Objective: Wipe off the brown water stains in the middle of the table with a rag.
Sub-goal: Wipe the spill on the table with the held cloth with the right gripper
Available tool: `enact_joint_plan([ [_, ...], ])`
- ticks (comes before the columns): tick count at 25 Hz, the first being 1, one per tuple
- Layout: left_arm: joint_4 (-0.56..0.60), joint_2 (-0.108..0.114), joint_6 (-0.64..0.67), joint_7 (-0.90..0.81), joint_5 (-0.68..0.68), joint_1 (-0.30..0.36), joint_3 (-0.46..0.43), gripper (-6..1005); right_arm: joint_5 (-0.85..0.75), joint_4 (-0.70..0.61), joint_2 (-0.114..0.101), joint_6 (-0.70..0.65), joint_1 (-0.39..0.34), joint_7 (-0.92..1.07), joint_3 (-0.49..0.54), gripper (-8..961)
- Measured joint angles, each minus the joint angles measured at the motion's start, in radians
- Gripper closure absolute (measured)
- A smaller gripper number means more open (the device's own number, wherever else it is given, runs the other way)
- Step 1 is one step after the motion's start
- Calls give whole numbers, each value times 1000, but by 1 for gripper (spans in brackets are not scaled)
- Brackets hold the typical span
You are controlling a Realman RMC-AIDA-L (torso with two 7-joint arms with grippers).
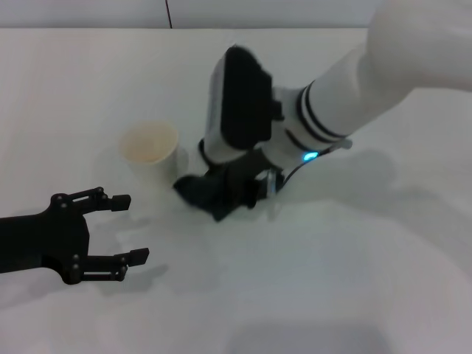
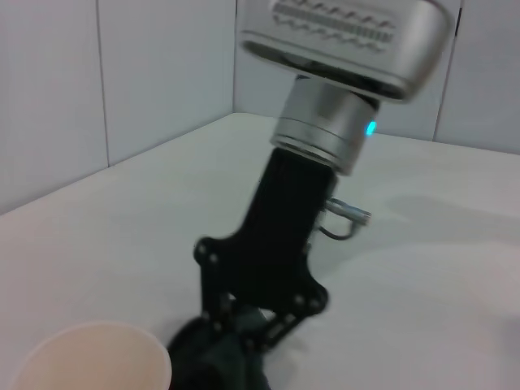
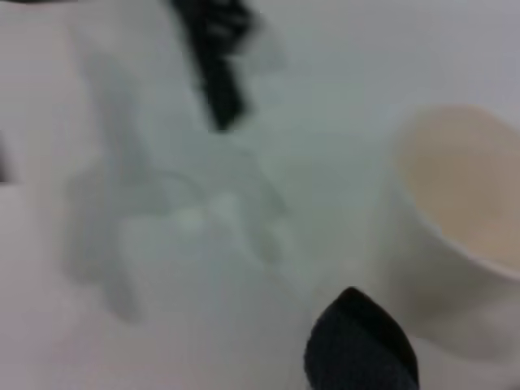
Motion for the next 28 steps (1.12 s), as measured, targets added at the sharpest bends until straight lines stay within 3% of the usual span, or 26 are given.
enact_joint_plan([
  [8,0,-3,0,-1,0,0,0,112,47,-86,0,-66,-2,-15,-78,829],
  [14,0,-4,0,-1,0,1,0,112,33,9,0,15,29,-23,-68,817],
  [23,0,-5,-3,-2,-1,1,0,112,-29,119,-1,74,35,-66,103,800],
  [28,0,-8,-13,-2,-2,-2,0,112,-23,143,-1,109,37,-64,108,791],
])
